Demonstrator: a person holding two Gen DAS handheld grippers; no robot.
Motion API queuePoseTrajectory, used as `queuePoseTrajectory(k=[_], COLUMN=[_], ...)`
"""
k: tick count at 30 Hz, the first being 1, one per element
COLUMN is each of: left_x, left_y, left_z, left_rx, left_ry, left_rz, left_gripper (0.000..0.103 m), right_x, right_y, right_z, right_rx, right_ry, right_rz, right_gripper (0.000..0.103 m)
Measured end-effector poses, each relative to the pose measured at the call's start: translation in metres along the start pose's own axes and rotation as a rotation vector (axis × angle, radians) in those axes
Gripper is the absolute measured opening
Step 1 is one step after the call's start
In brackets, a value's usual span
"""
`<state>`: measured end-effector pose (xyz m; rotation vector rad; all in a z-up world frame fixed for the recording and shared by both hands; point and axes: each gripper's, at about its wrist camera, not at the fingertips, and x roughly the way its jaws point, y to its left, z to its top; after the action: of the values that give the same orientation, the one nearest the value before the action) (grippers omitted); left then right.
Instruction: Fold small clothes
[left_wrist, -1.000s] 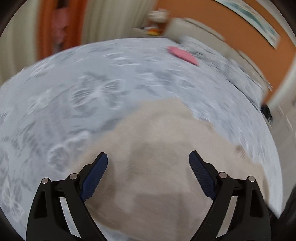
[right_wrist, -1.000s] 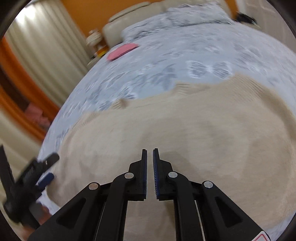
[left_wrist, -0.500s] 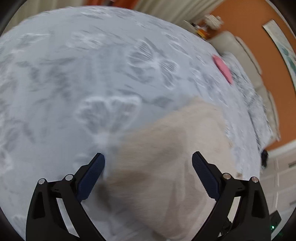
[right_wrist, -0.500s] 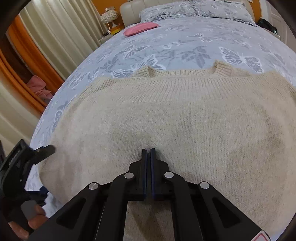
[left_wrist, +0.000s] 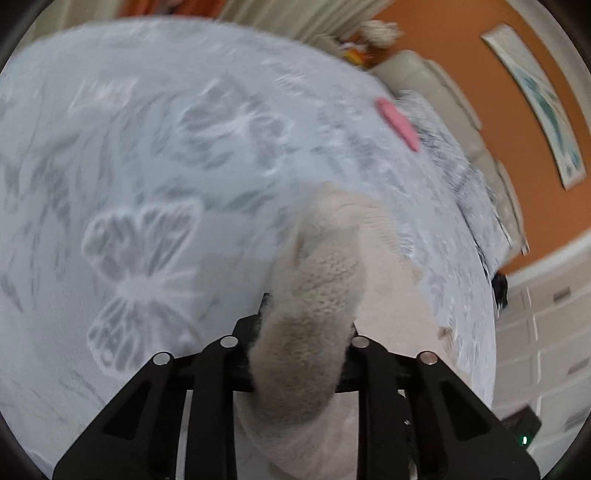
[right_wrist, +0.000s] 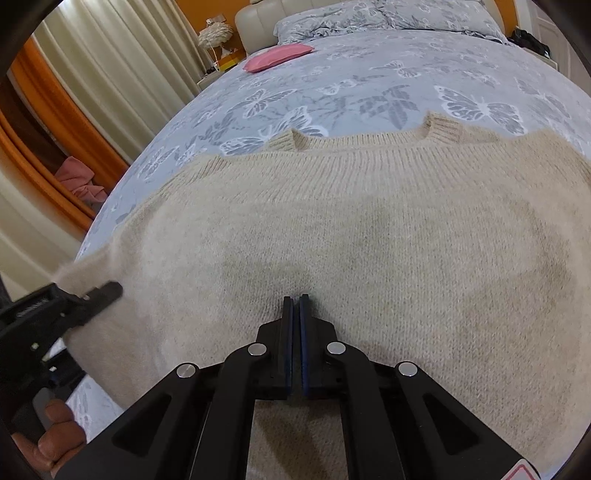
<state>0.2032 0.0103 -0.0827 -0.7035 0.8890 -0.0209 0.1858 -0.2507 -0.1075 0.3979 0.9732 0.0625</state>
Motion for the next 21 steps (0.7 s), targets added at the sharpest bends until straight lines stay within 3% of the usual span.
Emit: queuePoseTrajectory(k=[8,16,19,20,21], left_x=[-0.049,-0.06,-0.059,-0.06,-0.06], left_y=[-0.072,-0.14,-0.157,-0.167,-0.175], left_z=[-0.01,-0.054,-0.067,-0.073,-0.078], left_rx=[0.275,0.481,0.515,0.539,0.556], left_ry=[-0.133,-0.107,-0.09,-0.088,-0.087], left_rz=[-0.129,-0.178,-0.177,-0.176,-0.177], left_gripper=[0.019,0.019,0.019,0.019,0.019], right_x=[0.005,0.009,-0.005,-0.023,-0.041], right_y=[-0.014,-0.03,-0.055,-0.068,-0.083], right_z=[-0.001,0.001,0.01,0.016,0.02], right_rx=[0.081,0.144,0.277,0.329,0.357], right_ry=[0.01,0.046,0.074,0.024,-0.037], right_rz=[0.07,0.177,0.247,0.251,0.246], right_gripper=[0.001,0.0,0.003,0.011,0.012])
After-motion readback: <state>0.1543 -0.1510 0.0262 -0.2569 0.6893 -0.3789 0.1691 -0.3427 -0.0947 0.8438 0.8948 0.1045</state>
